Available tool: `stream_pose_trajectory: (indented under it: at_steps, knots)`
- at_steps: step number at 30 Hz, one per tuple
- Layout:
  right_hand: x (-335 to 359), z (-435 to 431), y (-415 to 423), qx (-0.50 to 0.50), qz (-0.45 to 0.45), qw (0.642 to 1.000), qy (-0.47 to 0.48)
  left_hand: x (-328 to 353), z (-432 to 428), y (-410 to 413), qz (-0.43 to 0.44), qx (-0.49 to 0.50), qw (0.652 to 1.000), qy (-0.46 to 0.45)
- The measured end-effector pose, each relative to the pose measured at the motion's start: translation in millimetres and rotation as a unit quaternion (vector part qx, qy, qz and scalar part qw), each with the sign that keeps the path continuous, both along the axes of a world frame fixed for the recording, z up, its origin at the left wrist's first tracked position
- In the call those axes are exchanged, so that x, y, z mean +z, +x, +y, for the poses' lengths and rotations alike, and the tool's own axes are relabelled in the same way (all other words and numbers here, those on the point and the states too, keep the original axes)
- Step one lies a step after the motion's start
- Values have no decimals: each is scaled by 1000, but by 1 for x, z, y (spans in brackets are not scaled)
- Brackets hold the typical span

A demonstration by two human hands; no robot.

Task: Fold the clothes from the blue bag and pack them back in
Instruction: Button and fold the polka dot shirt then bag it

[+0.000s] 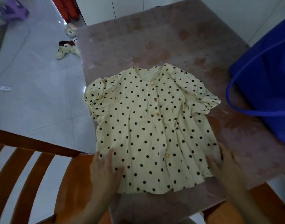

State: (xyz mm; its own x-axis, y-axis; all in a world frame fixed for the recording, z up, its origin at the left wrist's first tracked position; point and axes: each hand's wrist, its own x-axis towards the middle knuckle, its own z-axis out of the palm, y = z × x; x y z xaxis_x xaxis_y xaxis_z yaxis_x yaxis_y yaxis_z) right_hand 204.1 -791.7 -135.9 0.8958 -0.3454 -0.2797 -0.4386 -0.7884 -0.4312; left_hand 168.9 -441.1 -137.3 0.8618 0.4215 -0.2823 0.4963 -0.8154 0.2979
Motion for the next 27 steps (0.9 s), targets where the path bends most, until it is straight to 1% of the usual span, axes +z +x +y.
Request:
stream_pose_trajectory:
  at_steps: [1, 2, 4, 5, 6, 7, 9, 10, 11, 12, 13, 14, 16, 19, 20, 22, 23, 25, 27]
  knots:
    - [3, 4, -2, 9, 1, 1000, 9, -3, 2, -5, 16, 16, 1000, 1]
    - [6, 6, -3, 22, -15, 999, 17, -3, 5, -8, 14, 21, 1000, -12]
    - [14, 3, -5, 26, -56, 998, 8, -2, 11, -13, -29, 35, 996, -81]
    - [19, -3, -6, 9, -73, 997, -6, -1, 16, -15, -53, 42, 992, -104]
    - [22, -11, -8, -11, -85, 996, -18, 0, 22, -18, -72, 36, 991, -103]
    - [25, -18, -10, -28, -83, 996, -28, 0, 27, -21, -83, 22, 993, -84]
    - [24, -29, -13, -44, -38, 998, -36, -1, 33, -28, -79, -10, 996, -35]
    - [22, -32, -16, -36, -6, 998, -59, -2, 33, -31, -69, -22, 997, -5]
    - [20, -31, -18, -18, 4, 995, -99, -1, 31, -33, -63, -30, 997, 22]
    - [16, -28, -20, 1, -13, 989, -145, 1, 25, -34, -62, -36, 997, 33]
    - [15, -21, -23, 18, -61, 983, -173, 3, 17, -34, -69, -48, 996, 27]
    - [15, -10, -25, 35, -116, 977, -174, 6, 5, -33, -86, -74, 993, 8]
    - [18, 22, -30, 81, -186, 972, -120, 10, -22, -30, -132, -170, 975, -46]
    - [13, 68, -31, 182, -217, 958, -36, 14, -64, -22, -144, -313, 932, -117]
    - [10, 78, -30, 203, -216, 955, -13, 13, -75, -19, -142, -350, 918, -118]
    - [6, 92, -28, 217, -191, 957, 26, 5, -91, -15, -133, -424, 893, -67]
    - [4, 94, -27, 210, -166, 962, 45, 1, -95, -14, -114, -451, 884, -40]
    - [-1, 93, -27, 198, -127, 970, 67, -4, -95, -15, -101, -462, 881, -16]
    - [-6, 89, -29, 200, -118, 970, 72, -6, -91, -17, -120, -451, 883, -55]
